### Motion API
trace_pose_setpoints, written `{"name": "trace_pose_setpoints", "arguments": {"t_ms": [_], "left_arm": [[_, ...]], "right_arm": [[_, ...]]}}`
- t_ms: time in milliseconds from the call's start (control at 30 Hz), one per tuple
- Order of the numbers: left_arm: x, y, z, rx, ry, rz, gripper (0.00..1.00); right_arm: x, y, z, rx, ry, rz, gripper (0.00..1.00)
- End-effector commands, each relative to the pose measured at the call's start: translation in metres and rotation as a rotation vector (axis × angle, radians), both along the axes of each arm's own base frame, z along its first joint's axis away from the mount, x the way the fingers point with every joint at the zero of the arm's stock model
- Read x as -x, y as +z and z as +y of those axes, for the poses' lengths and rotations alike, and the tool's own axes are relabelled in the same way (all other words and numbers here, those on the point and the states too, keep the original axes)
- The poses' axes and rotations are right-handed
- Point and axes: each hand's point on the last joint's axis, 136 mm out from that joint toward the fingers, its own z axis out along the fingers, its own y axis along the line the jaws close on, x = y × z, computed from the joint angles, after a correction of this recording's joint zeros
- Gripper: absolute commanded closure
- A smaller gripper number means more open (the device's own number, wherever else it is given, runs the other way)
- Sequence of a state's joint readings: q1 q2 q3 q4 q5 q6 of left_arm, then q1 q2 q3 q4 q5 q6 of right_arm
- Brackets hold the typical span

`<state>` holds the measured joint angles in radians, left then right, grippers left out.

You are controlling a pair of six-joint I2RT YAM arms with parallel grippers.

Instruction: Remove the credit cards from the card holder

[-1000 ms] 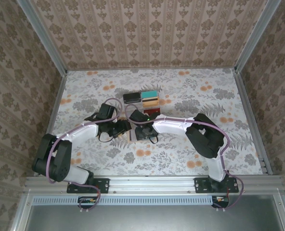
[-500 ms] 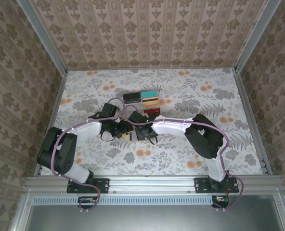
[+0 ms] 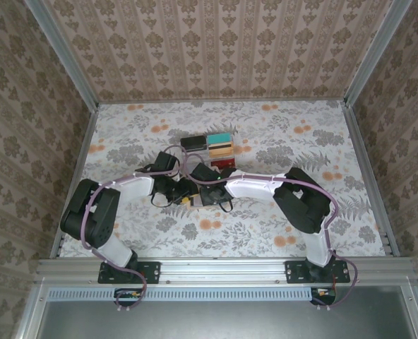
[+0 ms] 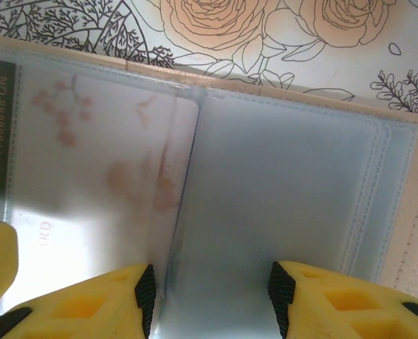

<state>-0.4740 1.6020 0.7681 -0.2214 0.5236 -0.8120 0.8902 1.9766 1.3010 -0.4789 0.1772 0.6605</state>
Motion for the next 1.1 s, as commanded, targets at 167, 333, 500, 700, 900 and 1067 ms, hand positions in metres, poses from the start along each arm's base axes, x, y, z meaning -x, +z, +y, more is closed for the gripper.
{"name": "trace_pose_setpoints", "arguments": {"t_ms": [167, 333, 500, 700, 900, 1067], "left_arm": [[0.005, -0.015, 0.0, -0.032, -0.002, 0.043, 0.67], [0.004, -0.011, -0.005, 0.001, -0.019, 0.028, 0.68], [-0.002, 0.003, -0.015, 0.06, -0.062, -0.026, 0.72], [-0.005, 0.012, -0.011, 0.038, -0.074, -0.075, 0.87], [-0.004, 0.017, 0.002, -0.017, -0.092, -0.108, 1.0], [-0.001, 0.021, 0.012, -0.061, -0.106, -0.121, 1.0]], "right_arm": [[0.029, -0.044, -0.02, -0.04, -0.045, 0.187, 0.52], [0.028, -0.044, -0.019, -0.066, -0.052, 0.197, 0.52], [0.026, -0.039, -0.014, -0.108, -0.054, 0.198, 0.52], [0.019, -0.014, -0.007, -0.197, -0.053, 0.157, 0.51], [0.007, 0.034, -0.001, -0.314, -0.048, 0.067, 0.45], [0.004, 0.065, -0.004, -0.393, -0.067, -0.002, 0.41]]}}
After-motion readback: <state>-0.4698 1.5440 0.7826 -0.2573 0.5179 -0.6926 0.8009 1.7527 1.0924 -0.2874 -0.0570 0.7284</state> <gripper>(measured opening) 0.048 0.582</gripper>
